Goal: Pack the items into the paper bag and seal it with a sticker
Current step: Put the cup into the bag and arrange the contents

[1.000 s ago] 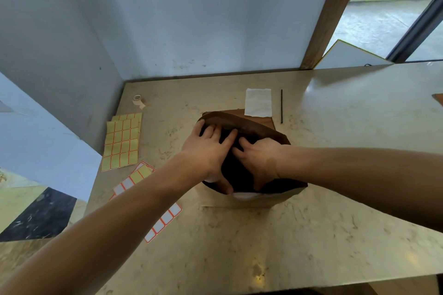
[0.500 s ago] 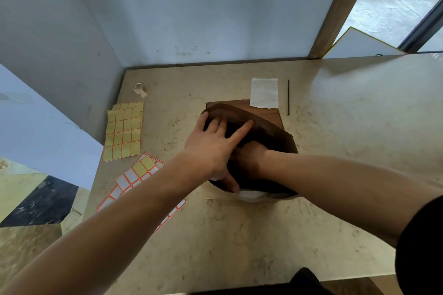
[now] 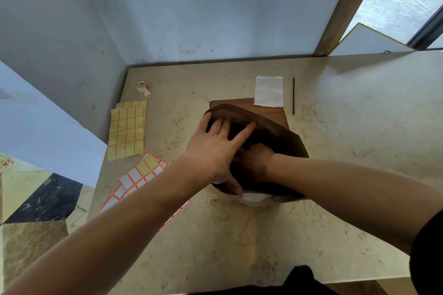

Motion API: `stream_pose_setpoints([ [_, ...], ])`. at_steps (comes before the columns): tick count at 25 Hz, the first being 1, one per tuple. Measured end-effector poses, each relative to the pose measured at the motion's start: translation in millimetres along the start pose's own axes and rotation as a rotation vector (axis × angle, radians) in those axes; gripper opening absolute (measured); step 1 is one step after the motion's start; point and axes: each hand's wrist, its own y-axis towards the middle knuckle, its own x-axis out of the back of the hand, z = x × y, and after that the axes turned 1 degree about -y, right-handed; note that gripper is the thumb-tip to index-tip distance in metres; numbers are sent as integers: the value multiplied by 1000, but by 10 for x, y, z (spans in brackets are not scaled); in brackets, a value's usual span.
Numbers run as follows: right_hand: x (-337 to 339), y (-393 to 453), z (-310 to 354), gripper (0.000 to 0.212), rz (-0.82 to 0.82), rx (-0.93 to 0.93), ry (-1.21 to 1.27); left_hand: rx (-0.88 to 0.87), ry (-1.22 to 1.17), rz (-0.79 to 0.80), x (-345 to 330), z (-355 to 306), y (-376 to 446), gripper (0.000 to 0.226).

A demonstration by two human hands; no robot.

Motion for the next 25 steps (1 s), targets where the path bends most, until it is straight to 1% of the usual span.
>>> stream_pose_setpoints([
  [5, 5, 21, 4, 95, 5, -15, 2, -11, 1, -5, 11, -18, 8, 139],
  [8, 66, -54, -51, 98, 5, -20, 75, -11, 6, -1, 29, -7, 13, 137],
  [13, 313, -516, -150, 103, -132, -100, 250, -29, -2, -2, 51, 8, 9, 136],
  [15, 365, -743, -221, 100, -215, -142, 285, -41, -18, -8, 54, 25, 3, 135],
  [17, 386, -924, -292, 95, -286, -168, 284, -66, -30, -28, 56, 48, 1, 134],
  [22, 382, -1292, -440, 92, -414, -215, 243, -142, -71, -81, 87, 113, -35, 127],
  [25, 330, -1456, -463, 86, -463, -231, 259, -176, -101, -117, 124, 154, -68, 119],
])
